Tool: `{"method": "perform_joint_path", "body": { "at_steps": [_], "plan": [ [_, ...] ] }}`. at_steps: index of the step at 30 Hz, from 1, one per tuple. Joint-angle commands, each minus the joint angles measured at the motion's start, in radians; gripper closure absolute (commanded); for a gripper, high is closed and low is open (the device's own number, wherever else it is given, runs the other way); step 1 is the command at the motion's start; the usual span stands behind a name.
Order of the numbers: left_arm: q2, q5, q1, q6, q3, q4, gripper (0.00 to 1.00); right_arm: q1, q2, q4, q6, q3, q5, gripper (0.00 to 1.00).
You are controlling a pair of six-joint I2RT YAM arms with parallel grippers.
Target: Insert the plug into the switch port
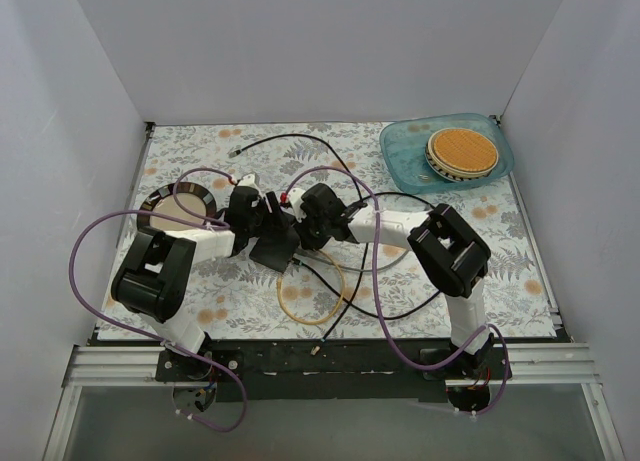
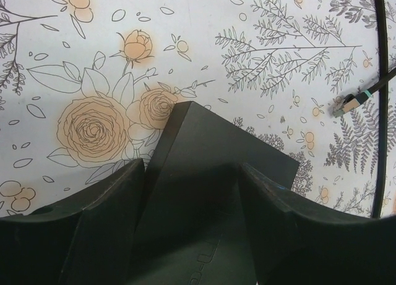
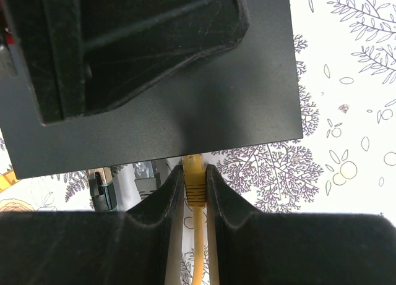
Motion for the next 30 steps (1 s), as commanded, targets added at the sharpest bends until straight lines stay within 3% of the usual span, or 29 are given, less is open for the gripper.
{"method": "perform_joint_path", "body": {
  "at_steps": [1,12,22,30],
  "plan": [
    [0.014,0.291,-0.092,-0.087,0.004,-0.146,0.39,0.037,-0.066,0.414,0.042,0.01,-0.049,0.98],
    [-0.026,0.184,-0.002,-0.07,0.038,-0.218,0.19,0.037,-0.137,0.346,0.056,-0.102,0.017,0.82],
    [-0.128,0.137,0.06,-0.043,0.135,-0.324,0.11,0.037,-0.206,0.282,0.061,-0.176,0.138,0.37],
    [-0.156,0.108,0.069,0.008,0.36,-0.431,0.05,0.032,-0.396,0.242,0.068,-0.267,0.309,0.25]
  ]
}}
